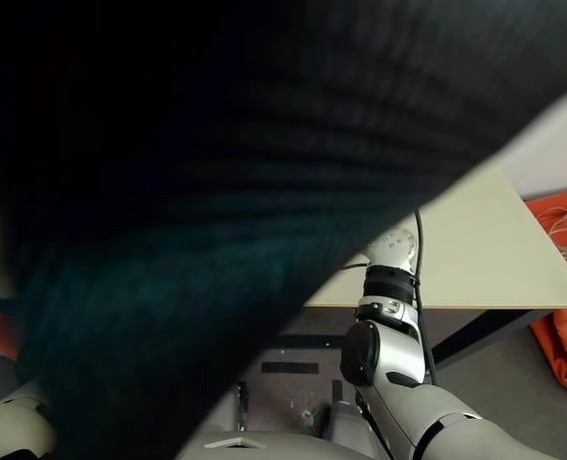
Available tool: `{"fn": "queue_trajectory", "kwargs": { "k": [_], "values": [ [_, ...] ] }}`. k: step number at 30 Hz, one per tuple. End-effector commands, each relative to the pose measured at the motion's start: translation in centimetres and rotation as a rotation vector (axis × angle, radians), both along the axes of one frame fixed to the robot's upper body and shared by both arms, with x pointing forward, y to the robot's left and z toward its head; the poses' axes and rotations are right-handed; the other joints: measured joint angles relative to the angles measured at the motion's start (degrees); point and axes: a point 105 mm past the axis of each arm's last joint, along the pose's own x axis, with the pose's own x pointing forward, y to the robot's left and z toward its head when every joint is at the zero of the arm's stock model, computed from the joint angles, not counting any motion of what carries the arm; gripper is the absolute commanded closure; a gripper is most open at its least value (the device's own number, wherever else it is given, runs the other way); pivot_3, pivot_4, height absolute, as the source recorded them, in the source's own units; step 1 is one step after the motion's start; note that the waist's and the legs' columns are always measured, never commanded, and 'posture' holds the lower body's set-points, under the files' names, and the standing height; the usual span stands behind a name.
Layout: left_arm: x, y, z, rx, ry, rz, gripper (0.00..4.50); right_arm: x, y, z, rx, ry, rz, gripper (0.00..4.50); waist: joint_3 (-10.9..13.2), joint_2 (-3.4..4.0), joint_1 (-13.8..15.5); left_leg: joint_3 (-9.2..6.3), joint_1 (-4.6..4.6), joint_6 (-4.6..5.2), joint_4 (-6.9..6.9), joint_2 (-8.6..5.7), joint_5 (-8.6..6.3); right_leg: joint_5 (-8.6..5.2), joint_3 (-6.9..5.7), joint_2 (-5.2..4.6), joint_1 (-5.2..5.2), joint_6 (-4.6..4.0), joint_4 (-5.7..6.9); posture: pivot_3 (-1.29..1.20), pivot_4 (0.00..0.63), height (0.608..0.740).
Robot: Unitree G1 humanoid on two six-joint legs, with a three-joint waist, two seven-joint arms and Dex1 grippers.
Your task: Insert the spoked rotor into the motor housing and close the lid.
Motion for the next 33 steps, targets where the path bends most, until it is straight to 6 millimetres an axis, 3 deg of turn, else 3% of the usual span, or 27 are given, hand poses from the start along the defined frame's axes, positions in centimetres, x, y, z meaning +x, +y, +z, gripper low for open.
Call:
{"fn": "queue_trajectory", "kwargs": {
  "k": [1, 4, 6, 12, 13, 29, 30, 33],
  "values": [
    [0.76, 0.18, 2.69, -0.042, -0.096, 0.03, 0.02, -0.12, -0.16, 2.63, 0.033, -0.102, 0.001, 3.33, 0.0, 0.0, 0.0, 0.0, 0.0, 0.0, 0.0, 0.0, 0.0, 0.0, 0.0, 0.0, 0.0, 0.0, 0.0, 0.0, 0.0, 0.74],
    [0.78, -0.13, 2.71, -0.039, -0.098, 0.025, 0.02, -0.14, -0.16, 2.66, 0.031, -0.105, 0.001, 3.33, 0.0, 0.0, 0.0, 0.0, -0.01, 0.0, 0.01, -0.01, 0.0, 0.0, 0.0, 0.0, 0.0, 0.0, 0.0, 0.0, 0.0, 0.74],
    [0.83, -0.22, 2.68, -0.038, -0.097, 0.026, 0.41, -0.12, -0.19, 2.67, 0.03, -0.106, 0.0, 3.33, 0.0, 0.0, 0.0, 0.0, -0.01, 0.0, 0.01, -0.01, 0.0, 0.0, 0.0, 0.0, 0.0, 0.0, 0.0, 0.0, 0.0, 0.74],
    [0.79, -0.31, 2.91, -0.047, -0.108, 0.018, 2.29, -0.13, -0.2, 2.75, 0.027, -0.112, -0.001, 3.33, 0.0, 0.0, 0.0, 0.0, -0.02, 0.0, 0.02, 0.0, 0.0, 0.0, -0.01, 0.0, 0.0, 0.01, 0.0, 0.0, 0.0, 0.74],
    [0.78, -0.32, 2.95, -0.048, -0.111, 0.016, 2.44, -0.12, -0.2, 2.76, 0.027, -0.113, -0.001, 3.33, 0.0, 0.0, 0.01, 0.0, -0.03, 0.0, 0.02, 0.0, 0.0, 0.0, -0.01, 0.0, 0.0, 0.0, 0.0, 0.0, 0.0, 0.74],
    [0.65, -0.71, 3.31, -0.032, -0.151, 0.01, 2.43, -0.29, 0.02, 2.99, 0.002, -0.16, 0.003, 3.33, 0.0, 0.0, 0.04, 0.01, -0.04, 0.0, 0.06, 0.0, 0.0, 0.0, -0.03, 0.0, 0.0, 0.0, 0.02, 0.0, 0.0, 0.74],
    [0.66, -0.71, 3.31, -0.031, -0.151, 0.011, 2.43, -0.41, 0.15, 3.07, -0.002, -0.173, 0.009, 2.6, 0.0, 0.0, 0.05, 0.01, -0.05, 0.0, 0.06, 0.0, 0.0, 0.0, -0.03, 0.0, 0.0, 0.0, 0.02, 0.0, 0.0, 0.74],
    [0.62, -0.68, 3.33, -0.03, -0.155, 0.01, 2.43, -0.25, 0.17, 2.92, -0.039, -0.173, -0.016, 1.66, 0.0, 0.0, 0.03, 0.0, -0.08, 0.0, 0.08, 0.0, 0.0, 0.0, -0.05, 0.0, 0.0, 0.0, 0.02, 0.0, 0.0, 0.74]
  ]
}}
